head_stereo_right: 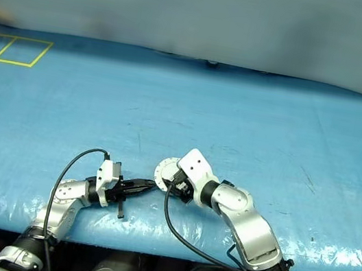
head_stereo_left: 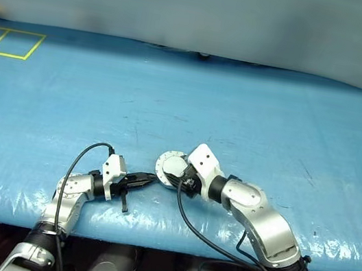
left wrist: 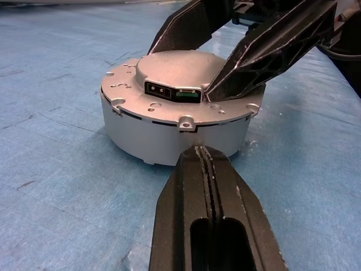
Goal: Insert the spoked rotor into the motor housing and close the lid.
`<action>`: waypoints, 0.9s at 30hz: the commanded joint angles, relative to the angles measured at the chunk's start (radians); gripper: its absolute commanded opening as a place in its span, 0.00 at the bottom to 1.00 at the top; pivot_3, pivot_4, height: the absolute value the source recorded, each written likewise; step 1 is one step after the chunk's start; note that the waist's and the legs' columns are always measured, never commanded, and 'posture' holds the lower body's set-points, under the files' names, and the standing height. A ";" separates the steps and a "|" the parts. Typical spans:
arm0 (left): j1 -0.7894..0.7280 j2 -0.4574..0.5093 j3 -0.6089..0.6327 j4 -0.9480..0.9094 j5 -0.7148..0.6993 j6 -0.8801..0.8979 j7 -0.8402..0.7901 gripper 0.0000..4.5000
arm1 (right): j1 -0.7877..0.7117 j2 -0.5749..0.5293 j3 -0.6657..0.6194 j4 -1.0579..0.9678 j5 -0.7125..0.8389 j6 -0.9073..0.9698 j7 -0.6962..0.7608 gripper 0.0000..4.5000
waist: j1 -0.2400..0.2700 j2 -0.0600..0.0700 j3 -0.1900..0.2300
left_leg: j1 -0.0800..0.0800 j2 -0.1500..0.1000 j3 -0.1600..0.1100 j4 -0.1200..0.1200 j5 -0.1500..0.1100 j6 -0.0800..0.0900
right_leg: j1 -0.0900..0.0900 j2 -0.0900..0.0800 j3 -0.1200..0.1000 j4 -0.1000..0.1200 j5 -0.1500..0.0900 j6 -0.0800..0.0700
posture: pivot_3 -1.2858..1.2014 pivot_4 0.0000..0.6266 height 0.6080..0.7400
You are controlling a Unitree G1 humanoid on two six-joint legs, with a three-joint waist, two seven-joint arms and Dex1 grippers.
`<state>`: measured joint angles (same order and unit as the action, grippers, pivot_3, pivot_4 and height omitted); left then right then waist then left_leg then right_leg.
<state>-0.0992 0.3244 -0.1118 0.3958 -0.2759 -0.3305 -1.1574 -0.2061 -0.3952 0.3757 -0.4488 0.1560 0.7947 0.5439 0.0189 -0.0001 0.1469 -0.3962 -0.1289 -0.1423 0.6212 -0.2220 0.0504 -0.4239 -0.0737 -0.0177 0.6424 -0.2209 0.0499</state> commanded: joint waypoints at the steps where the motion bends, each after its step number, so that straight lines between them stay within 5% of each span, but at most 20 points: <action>1: 0.008 0.002 -0.011 0.014 0.012 0.013 0.005 0.00 | -0.002 -0.009 -0.008 0.010 0.017 0.003 0.021 0.67 | 0.000 0.000 0.000 | 0.000 0.000 0.000 0.000 0.000 0.000 | 0.000 0.000 0.000 0.000 0.000 0.000 | 0.52 0.24 1.00; 27: 0.018 0.005 -0.015 0.015 0.011 0.011 0.012 0.00 | -0.030 -0.067 0.000 0.110 0.005 -0.096 0.105 0.67 | -0.001 0.001 -0.001 | 0.000 -0.001 0.000 0.006 0.000 0.005 | 0.003 0.000 0.000 0.001 0.002 -0.001 | 0.52 0.24 1.00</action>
<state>-0.0981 0.3246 -0.1187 0.3956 -0.2765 -0.3311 -1.1493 -0.2410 -0.4495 0.3661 -0.3588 0.1717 0.6967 0.6411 0.0184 0.0007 0.1462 -0.3957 -0.1295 -0.1420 0.6274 -0.2223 0.0556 -0.4207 -0.0739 -0.0178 0.6430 -0.2192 0.0488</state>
